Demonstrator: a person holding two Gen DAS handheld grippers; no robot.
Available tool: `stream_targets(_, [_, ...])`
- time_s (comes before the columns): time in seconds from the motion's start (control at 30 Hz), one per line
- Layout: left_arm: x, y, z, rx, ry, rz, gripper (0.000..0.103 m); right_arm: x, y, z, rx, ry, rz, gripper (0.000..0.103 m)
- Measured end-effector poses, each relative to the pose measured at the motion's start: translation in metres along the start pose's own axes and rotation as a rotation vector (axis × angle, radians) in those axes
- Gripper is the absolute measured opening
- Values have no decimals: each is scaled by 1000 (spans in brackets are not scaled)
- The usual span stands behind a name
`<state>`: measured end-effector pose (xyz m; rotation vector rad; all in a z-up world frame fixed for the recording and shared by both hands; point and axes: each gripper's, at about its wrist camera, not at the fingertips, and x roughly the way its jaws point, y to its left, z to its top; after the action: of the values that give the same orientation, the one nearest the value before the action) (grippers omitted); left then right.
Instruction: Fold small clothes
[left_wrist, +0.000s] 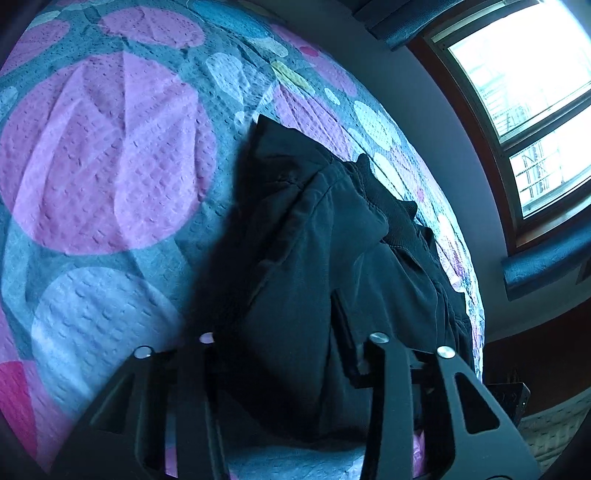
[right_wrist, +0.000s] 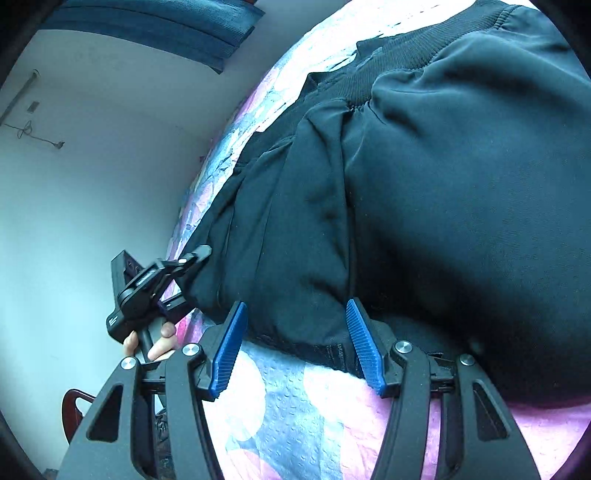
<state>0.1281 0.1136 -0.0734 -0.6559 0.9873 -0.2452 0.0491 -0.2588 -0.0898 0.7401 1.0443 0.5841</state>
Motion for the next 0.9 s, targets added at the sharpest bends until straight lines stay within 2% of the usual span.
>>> stream_targets(0.07, [4,-1,-1,-17,5,14,23,-3,-4,-1,1,-5,6,56])
stream_targets(0.2, [-5,-10,-3,21,-29,32,20,-18,4,2,13,-19,-7,56])
stream_targets(0.3, [-8,-13,-4,31,-39,38,20,-34,17,19,-20,-86,-23,57])
stream_targets(0.37, [-7,-13,-4,33,-39,42,20,-34,19,38,-1,-107,1,57])
stream_targets(0.43, [-7,-12,-4,32,-36,43,20,-26,17,57,9,-115,21,57])
stream_targets(0.53, [-6,-8,-5,27,-29,43,20,-2,9,80,27,-98,-8,57])
stream_targets(0.6, [-3,-5,-5,28,-21,41,21,20,1,88,42,-54,-60,57])
stream_targets(0.67, [-1,-3,-4,28,-11,42,23,29,2,89,20,-52,-98,57])
stream_targets(0.77, [-2,-1,1,34,-5,5,32,15,16,85,-16,-72,-100,57])
stream_targets(0.83, [2,0,4,36,15,-24,47,5,19,75,-4,-77,-73,57])
stream_targets(0.9, [4,-2,8,48,33,-84,68,-5,24,58,-16,-69,-33,57])
